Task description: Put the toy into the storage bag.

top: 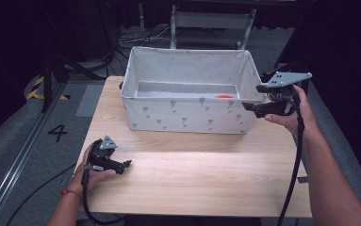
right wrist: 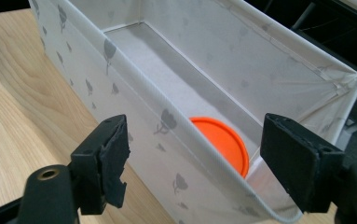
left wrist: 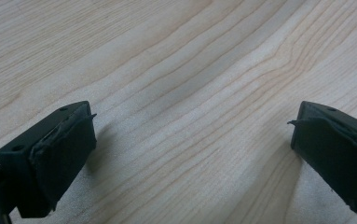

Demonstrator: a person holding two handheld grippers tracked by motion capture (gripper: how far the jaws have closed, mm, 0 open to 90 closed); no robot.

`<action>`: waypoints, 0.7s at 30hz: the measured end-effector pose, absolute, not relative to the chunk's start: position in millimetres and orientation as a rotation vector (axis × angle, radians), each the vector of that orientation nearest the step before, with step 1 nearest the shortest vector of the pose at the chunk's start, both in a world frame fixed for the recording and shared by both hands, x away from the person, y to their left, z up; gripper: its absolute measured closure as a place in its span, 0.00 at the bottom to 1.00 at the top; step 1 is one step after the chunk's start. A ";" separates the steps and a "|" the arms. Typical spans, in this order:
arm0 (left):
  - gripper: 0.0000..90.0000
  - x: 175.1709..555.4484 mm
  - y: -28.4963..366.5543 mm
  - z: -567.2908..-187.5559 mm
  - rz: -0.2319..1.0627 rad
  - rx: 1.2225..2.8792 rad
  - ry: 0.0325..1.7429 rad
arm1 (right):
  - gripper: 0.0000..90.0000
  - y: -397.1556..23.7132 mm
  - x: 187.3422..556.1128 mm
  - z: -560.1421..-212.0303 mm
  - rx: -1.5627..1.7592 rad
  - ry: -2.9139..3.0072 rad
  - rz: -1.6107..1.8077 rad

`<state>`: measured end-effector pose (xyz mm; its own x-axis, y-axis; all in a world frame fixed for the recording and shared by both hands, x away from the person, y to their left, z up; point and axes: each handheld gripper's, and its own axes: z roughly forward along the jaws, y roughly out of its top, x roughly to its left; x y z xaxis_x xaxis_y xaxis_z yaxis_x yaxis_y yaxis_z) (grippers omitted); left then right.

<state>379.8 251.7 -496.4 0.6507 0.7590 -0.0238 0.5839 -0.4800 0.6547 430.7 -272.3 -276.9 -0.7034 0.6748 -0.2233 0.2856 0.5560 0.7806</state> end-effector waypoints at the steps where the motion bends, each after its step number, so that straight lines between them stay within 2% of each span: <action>1: 0.00 379.8 251.8 -496.3 0.356 2.233 1.037 | 0.27 -273.2 428.3 -278.2 0.771 2.286 1.020; 21: 0.00 379.8 251.7 -496.3 0.356 2.232 1.038 | 0.26 -300.4 388.9 -306.5 0.742 2.262 0.957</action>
